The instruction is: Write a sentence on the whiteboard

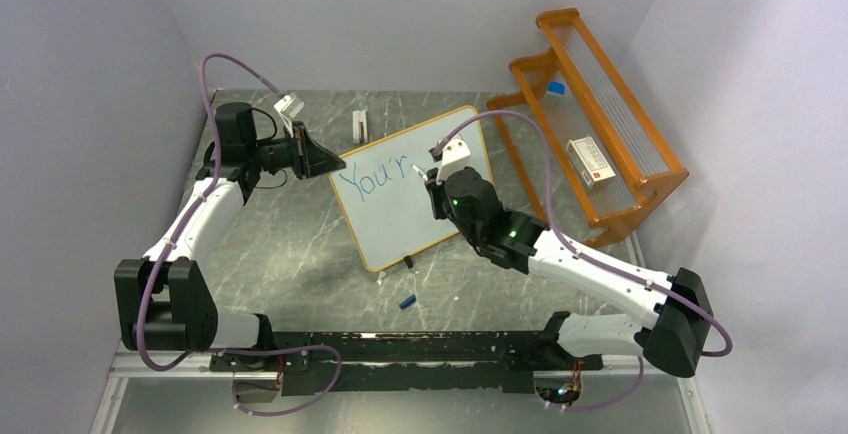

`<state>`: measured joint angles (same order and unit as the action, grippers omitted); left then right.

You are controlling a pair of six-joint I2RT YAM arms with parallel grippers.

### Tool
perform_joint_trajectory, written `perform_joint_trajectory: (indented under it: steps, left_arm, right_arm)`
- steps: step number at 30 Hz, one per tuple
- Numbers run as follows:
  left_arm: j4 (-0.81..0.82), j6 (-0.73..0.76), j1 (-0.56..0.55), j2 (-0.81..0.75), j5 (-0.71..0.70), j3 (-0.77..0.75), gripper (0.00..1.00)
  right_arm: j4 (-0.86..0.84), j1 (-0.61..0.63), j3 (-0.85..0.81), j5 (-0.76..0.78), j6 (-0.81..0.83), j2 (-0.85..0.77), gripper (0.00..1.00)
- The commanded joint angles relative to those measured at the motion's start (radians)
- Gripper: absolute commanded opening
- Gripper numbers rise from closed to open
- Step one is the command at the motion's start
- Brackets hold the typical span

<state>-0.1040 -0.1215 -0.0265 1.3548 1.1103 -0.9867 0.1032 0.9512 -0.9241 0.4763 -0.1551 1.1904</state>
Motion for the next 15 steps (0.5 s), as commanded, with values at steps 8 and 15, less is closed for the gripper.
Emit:
perform_joint_trajectory:
  steps: [8,15]
  left_arm:
    - [-0.019,0.057,0.014,0.016,0.001,-0.018,0.05]
    - [-0.016,0.057,0.016,0.015,0.009,-0.018,0.05]
  right_arm:
    - [0.013,-0.035,-0.011,0.02,0.003,0.006,0.0]
    - [-0.019,-0.037,-0.02,0.027,0.021,0.006,0.0]
